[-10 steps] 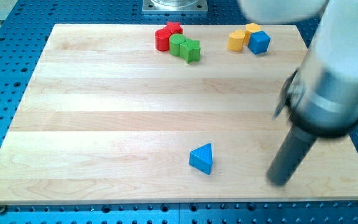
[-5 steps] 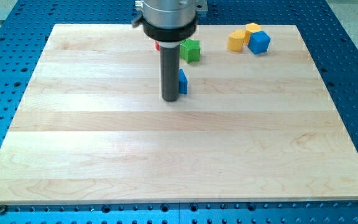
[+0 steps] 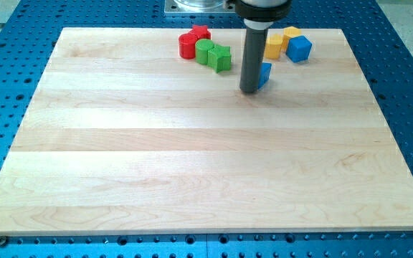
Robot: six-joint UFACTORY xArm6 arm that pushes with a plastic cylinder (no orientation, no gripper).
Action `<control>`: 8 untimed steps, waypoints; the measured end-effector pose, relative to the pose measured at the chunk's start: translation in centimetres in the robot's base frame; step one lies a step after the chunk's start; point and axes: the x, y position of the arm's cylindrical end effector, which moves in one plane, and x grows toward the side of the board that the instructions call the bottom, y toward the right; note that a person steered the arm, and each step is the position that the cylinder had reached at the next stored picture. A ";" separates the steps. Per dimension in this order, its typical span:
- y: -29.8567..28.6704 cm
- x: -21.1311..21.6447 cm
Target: Push the triangle into the heart
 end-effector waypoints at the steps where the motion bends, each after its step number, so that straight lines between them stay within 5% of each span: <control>1: 2.0 -0.8; 3: -1.6 -4.7; 8: 6.1 -6.0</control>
